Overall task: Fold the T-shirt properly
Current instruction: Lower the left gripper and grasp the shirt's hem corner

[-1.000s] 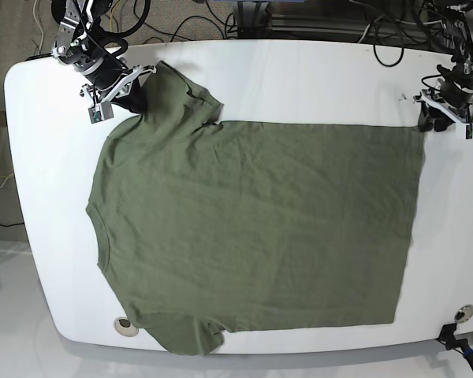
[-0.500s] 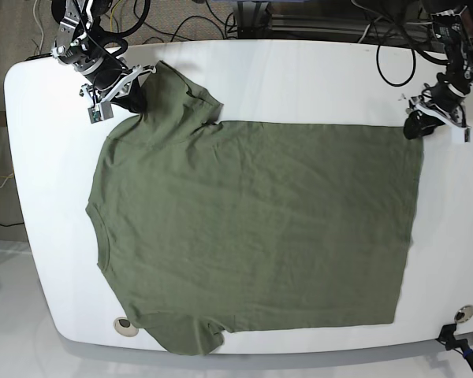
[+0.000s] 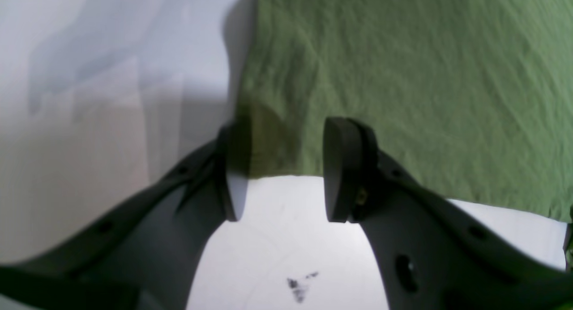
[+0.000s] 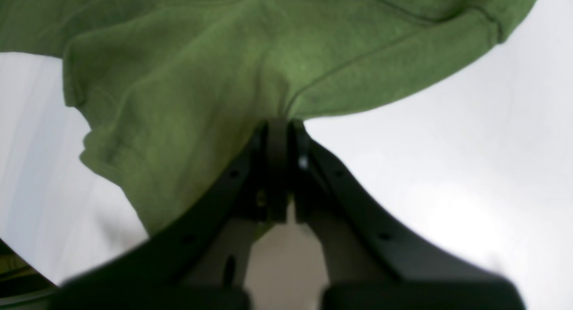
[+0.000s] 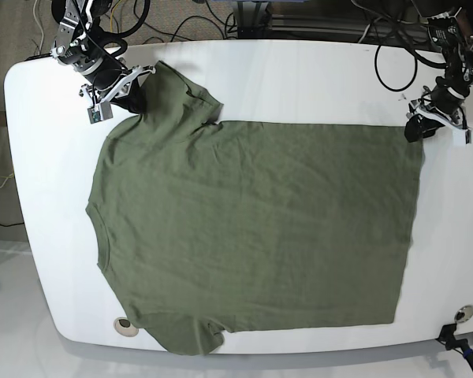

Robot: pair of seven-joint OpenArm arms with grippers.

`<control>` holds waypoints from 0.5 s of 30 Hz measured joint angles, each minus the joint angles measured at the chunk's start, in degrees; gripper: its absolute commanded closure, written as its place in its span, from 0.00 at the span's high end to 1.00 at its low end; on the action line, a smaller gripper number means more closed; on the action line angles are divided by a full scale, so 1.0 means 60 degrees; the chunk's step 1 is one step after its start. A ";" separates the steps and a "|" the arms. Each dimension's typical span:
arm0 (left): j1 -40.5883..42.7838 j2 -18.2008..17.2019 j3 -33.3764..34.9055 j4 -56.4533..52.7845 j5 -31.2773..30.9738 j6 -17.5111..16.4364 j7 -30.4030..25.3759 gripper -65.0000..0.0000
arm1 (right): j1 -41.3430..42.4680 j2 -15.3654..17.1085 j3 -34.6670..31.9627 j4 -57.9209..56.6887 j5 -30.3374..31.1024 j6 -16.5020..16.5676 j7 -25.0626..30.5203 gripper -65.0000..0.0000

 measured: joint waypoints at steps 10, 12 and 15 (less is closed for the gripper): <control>0.0000 0.0018 0.0106 -0.0040 -0.0036 -0.0004 -0.0007 0.30 | 0.0004 0.0000 0.0000 0.0000 0.0000 0.0000 0.0018 0.00; 0.0004 0.0025 0.0127 -0.0095 -0.0018 -0.0004 -0.0127 0.17 | 0.0004 0.0000 0.0000 0.0000 0.0000 0.0000 0.0018 0.00; 0.0051 0.0062 0.0146 -0.0120 -0.0015 -0.0004 -0.0189 0.00 | 0.0004 0.0000 0.0007 0.0000 0.0000 0.0000 0.0015 0.00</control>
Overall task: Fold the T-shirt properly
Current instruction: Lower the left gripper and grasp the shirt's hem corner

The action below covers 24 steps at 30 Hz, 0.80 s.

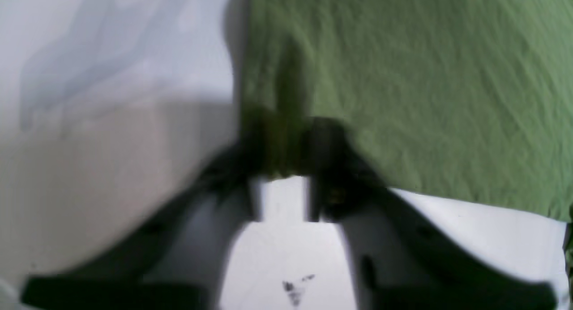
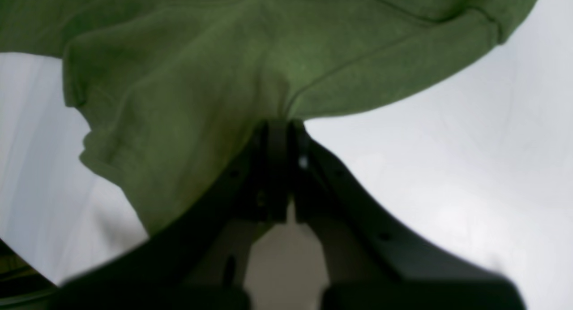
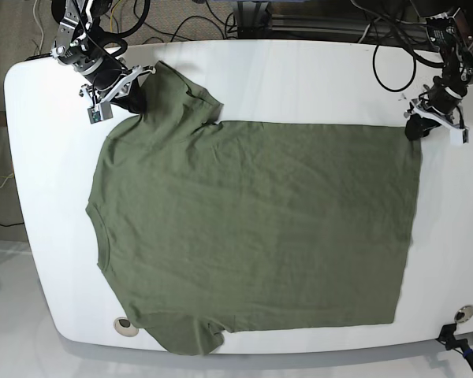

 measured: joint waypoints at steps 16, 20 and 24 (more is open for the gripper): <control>0.1494 -0.0310 0.0087 0.0769 -0.0091 -0.0288 0.0208 0.00 | -0.1089 0.0036 0.1220 0.0517 -0.0015 0.0004 -0.0197 0.00; 0.1912 -0.0295 0.0080 0.1235 -0.0087 -0.0295 0.0284 0.00 | -0.1428 0.0131 0.1370 0.0834 -0.0240 0.0004 -0.0233 0.00; 0.2430 -0.0262 0.0040 0.1829 -0.0113 -0.0284 0.0455 0.00 | -0.1883 0.0135 0.1461 0.1169 -0.0270 0.0004 -0.0182 0.00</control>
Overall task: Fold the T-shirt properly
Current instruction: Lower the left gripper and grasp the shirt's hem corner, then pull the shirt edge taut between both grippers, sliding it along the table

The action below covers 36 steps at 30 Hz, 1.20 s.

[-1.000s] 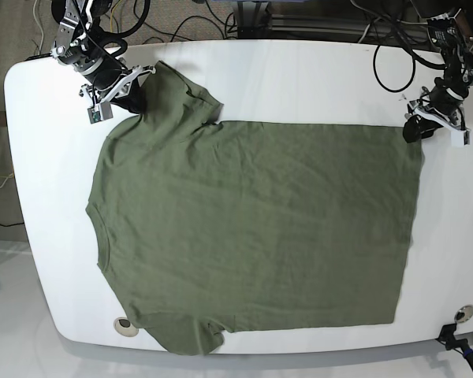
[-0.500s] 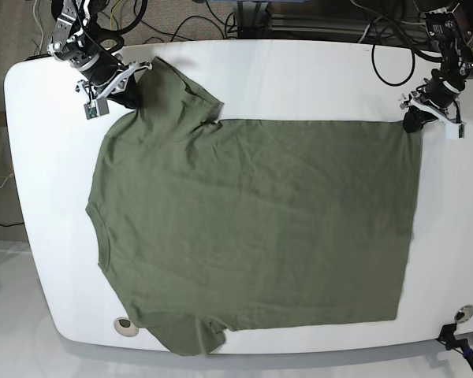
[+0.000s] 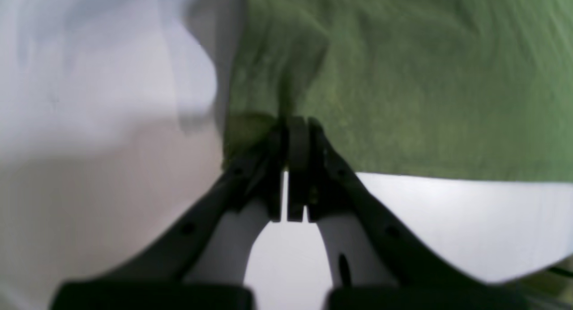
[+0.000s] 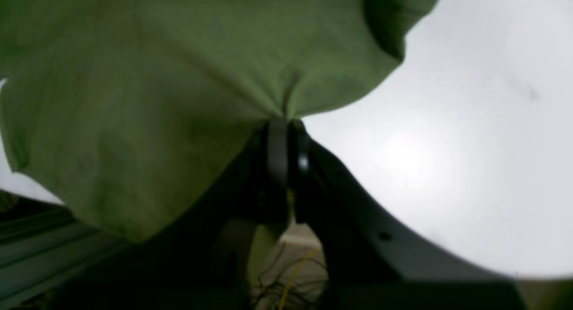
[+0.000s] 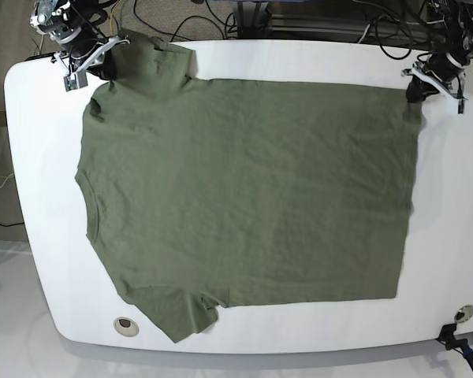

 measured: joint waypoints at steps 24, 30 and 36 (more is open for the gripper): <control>0.0514 0.0164 -0.0353 0.1381 0.0262 0.0131 0.0484 0.14 | -0.0168 -0.0648 0.0160 0.0911 0.0222 -0.0131 -0.0040 0.03; 0.0532 0.0124 -0.0736 0.1381 0.0342 0.0109 0.0539 0.14 | -0.0146 -0.0710 0.0127 0.0911 0.0233 -0.0102 -0.0055 0.03; 0.0535 0.0124 -0.0732 0.1381 0.0342 0.0106 0.0546 0.33 | -0.0051 -0.0692 0.0419 0.0907 0.0186 -0.0109 -0.0058 0.03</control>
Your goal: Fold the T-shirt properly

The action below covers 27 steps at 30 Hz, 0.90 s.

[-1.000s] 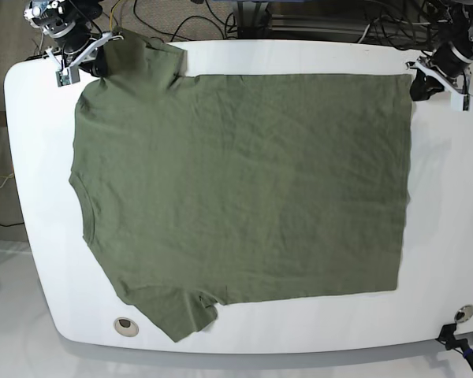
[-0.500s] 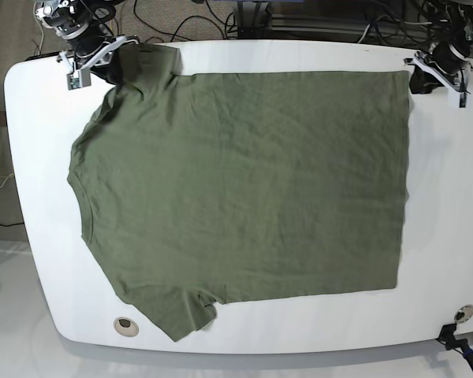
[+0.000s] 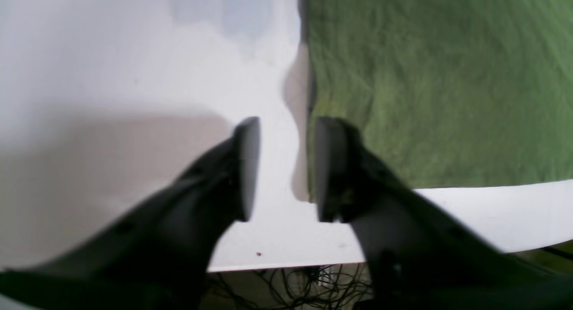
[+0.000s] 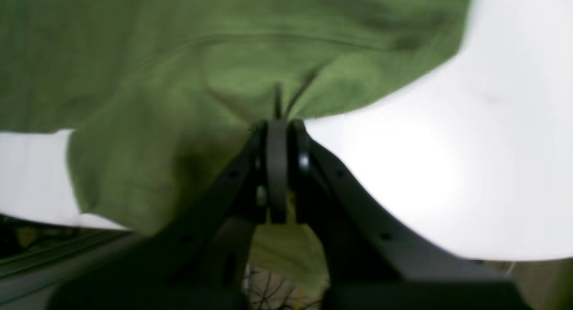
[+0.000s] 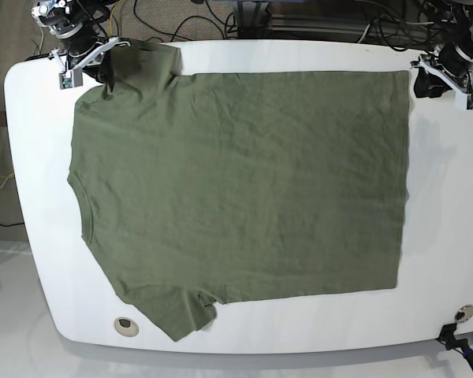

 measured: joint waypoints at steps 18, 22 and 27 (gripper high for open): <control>-0.0033 0.0000 0.0000 -0.0004 0.0007 -0.0834 0.0004 0.71 | 0.0033 0.0000 -0.0033 -0.0015 0.0007 0.0007 0.0007 0.03; -0.0029 0.0018 0.0055 -0.0015 0.0004 -0.0838 0.0004 0.71 | 0.0033 0.0000 -0.0033 -0.0015 0.0007 0.0007 0.0007 0.03; -0.0080 0.0237 0.0069 -0.0277 -0.0066 -0.0871 0.0004 0.71 | 0.0033 -0.0004 -0.0033 -0.0015 0.0007 0.0007 0.0004 0.03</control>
